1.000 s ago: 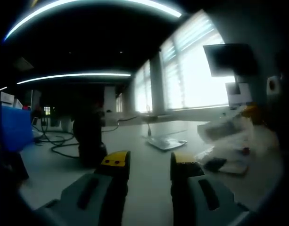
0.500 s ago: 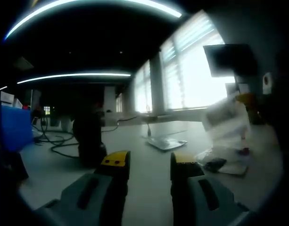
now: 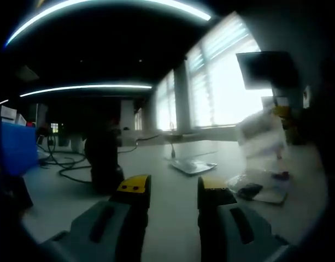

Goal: Clip sheet goods on table flip sheet goods clip sheet goods scan sheet goods put sheet goods back to table

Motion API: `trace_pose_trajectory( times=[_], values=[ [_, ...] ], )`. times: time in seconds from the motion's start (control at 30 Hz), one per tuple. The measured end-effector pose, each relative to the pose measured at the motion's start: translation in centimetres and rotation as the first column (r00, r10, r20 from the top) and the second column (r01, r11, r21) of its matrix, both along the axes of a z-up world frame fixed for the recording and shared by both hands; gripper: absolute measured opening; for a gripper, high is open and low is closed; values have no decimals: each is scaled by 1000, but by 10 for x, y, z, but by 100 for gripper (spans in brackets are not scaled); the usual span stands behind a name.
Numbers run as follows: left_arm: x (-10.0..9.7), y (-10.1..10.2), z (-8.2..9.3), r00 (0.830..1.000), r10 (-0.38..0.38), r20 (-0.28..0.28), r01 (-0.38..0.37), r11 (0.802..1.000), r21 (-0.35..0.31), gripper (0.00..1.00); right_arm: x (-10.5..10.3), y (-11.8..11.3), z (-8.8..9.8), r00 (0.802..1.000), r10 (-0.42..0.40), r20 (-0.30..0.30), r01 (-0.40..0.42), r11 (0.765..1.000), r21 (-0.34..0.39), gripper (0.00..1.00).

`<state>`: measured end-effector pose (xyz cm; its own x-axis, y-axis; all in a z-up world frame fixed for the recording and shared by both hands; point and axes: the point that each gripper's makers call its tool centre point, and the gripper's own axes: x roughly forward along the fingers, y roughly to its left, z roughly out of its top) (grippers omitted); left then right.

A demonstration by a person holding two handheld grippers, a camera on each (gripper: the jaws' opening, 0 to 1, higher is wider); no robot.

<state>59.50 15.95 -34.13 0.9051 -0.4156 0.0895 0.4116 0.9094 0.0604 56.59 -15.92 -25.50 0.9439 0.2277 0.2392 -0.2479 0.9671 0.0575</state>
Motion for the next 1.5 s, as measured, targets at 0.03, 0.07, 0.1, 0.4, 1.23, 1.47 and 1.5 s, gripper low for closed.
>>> trace_pose_trajectory(
  times=[0.03,0.07,0.1,0.4,1.23,1.47,1.5],
  values=[
    [0,0,0,1000,-1,0,1,1000,0,27,0,-2,0,1000,-5,0,5,1000,7,0],
    [0,0,0,1000,-1,0,1,1000,0,27,0,-4,0,1000,-10,-1,10,1000,11,0],
    [0,0,0,1000,-1,0,1,1000,1,27,1,-8,0,1000,-21,-2,21,1000,17,0],
    [0,-1,0,1000,0,0,0,1000,1,27,5,-34,-4,997,-53,-47,62,975,213,0],
    [0,-2,-1,1000,1,-2,-1,1000,13,27,-1,-125,-44,937,-298,-183,347,855,386,0],
    [0,-2,-1,1000,2,-4,-2,1000,16,27,-6,-141,-54,916,-348,-200,400,832,384,0],
    [0,-2,-1,1000,2,-4,-2,1000,17,27,-5,-143,-57,913,-353,-205,407,830,380,0]
  ],
)
